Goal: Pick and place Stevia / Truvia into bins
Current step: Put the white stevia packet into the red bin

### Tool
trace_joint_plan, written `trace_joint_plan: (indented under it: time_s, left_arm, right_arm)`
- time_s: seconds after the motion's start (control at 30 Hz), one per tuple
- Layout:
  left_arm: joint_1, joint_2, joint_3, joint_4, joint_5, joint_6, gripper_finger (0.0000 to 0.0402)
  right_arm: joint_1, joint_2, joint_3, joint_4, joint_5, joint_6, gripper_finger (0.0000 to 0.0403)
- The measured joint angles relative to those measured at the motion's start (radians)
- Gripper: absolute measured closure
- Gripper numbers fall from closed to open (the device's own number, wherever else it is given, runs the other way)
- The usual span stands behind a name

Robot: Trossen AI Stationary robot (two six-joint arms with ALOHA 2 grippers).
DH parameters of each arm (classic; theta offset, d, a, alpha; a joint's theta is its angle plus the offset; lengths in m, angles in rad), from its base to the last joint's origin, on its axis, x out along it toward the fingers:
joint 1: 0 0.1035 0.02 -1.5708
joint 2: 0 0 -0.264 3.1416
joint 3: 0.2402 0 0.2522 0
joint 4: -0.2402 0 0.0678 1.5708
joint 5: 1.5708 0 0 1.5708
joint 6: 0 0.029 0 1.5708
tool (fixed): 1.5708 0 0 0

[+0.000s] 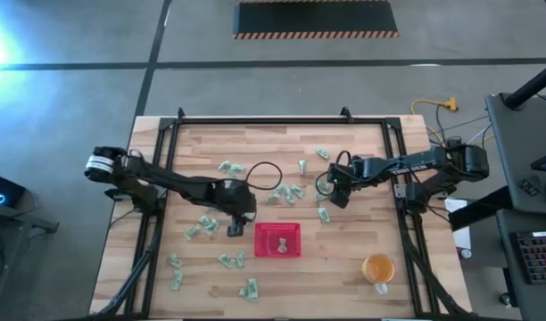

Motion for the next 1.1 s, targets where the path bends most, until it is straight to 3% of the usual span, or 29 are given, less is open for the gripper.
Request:
trace_joint_plan:
  time_s: [0.2, 0.6, 0.73, 0.93, 1.1]
  left_arm:
    - [0.000, 0.091, 0.000, -0.043, 0.026, 0.008, 0.0246]
    - [0.003, 0.077, 0.006, -0.098, 0.020, 0.002, 0.0246]
    - [0.003, 0.077, 0.006, -0.096, 0.018, 0.002, 0.0246]
    - [0.003, 0.077, 0.008, -0.104, 0.018, 0.002, 0.0246]
    - [0.003, 0.077, 0.008, -0.104, 0.018, 0.002, 0.0246]
  right_arm:
    - [0.000, 0.000, 0.000, 0.001, -0.024, 0.000, 0.0277]
    - [0.000, 0.000, -0.003, 0.022, -0.024, -0.009, 0.0282]
    - [0.000, 0.000, -0.003, 0.021, -0.024, -0.016, 0.0310]
    - [0.000, 0.000, -0.003, 0.021, -0.023, -0.033, 0.0384]
    - [0.000, -0.001, 0.000, 0.017, -0.025, -0.034, 0.0394]
